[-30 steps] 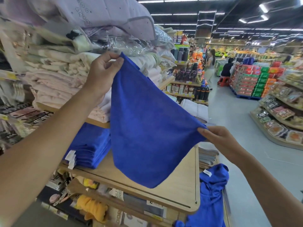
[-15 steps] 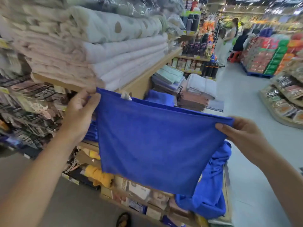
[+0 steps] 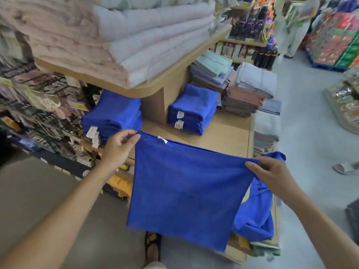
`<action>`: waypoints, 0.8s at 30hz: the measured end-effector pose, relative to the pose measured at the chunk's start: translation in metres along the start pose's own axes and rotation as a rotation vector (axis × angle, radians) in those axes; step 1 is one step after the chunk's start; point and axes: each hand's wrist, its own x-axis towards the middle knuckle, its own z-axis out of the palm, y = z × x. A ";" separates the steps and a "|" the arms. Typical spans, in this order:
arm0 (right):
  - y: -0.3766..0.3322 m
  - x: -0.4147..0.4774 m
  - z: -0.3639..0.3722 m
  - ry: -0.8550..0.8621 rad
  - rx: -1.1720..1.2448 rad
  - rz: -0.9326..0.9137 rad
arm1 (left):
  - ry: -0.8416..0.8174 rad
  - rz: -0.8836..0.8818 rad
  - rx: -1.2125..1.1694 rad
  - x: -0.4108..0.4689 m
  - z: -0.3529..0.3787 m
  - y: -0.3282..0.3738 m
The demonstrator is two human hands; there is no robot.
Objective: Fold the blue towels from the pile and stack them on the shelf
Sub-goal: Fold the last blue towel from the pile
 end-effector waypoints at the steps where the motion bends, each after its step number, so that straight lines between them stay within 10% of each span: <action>1: 0.001 0.008 0.002 0.020 -0.001 -0.001 | -0.001 -0.003 0.028 0.008 0.005 0.000; 24: -0.023 0.179 -0.029 0.286 0.047 0.094 | -0.078 -0.257 -0.030 0.177 0.091 0.036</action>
